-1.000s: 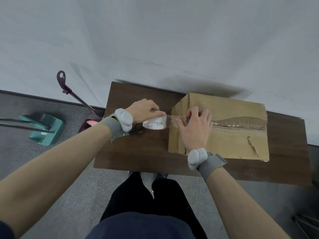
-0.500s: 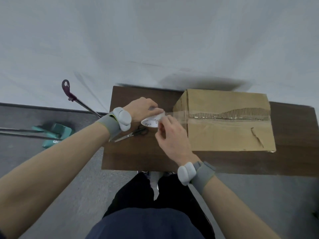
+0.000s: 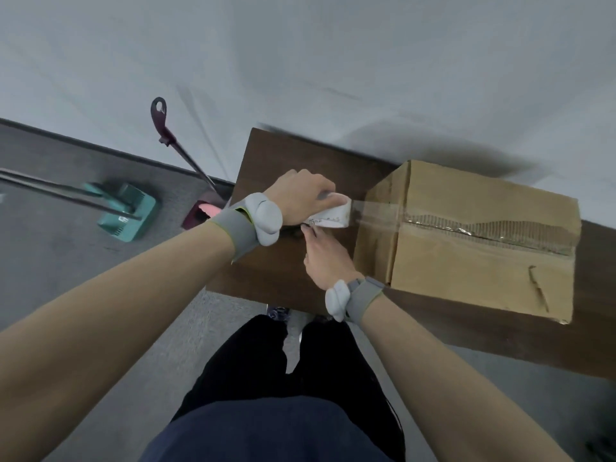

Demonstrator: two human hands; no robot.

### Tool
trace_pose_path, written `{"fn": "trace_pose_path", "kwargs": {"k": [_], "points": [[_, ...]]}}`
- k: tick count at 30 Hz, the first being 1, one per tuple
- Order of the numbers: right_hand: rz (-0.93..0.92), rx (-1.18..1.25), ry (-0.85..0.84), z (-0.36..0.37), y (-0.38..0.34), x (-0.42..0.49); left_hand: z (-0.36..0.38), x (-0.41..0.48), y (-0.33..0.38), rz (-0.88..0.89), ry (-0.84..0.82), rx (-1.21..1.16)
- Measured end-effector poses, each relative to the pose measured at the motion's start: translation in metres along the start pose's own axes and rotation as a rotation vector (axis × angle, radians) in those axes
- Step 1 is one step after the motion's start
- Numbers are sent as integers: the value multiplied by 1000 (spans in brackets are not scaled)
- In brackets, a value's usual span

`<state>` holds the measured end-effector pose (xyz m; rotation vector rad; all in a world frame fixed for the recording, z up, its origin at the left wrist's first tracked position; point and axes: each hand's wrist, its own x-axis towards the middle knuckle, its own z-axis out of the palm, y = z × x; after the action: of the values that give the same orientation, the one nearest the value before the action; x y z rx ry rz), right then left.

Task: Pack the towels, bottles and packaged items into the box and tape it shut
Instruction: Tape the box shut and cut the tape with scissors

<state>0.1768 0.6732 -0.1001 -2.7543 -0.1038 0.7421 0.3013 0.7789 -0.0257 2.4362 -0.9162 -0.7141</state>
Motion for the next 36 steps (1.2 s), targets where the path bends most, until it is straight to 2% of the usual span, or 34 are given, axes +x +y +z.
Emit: {"fn": "trace_pose_path", "kwargs": {"k": [4, 11, 20, 24, 32, 36], "points": [[39, -46, 74, 8, -3, 12, 8, 3, 1, 1, 54, 17], [50, -134, -5, 22, -3, 25, 15, -1, -1, -39, 50, 5], [-6, -133, 175, 32, -11, 23, 16, -7, 2, -66, 70, 30], [1, -162, 99, 30, -17, 26, 17, -8, 4, -79, 73, 40], [7, -79, 92, 39, -18, 22, 21, -15, 8, -107, 94, 74], [94, 127, 177, 44, -23, 20, 26, -20, 14, -150, 98, 68]]}}
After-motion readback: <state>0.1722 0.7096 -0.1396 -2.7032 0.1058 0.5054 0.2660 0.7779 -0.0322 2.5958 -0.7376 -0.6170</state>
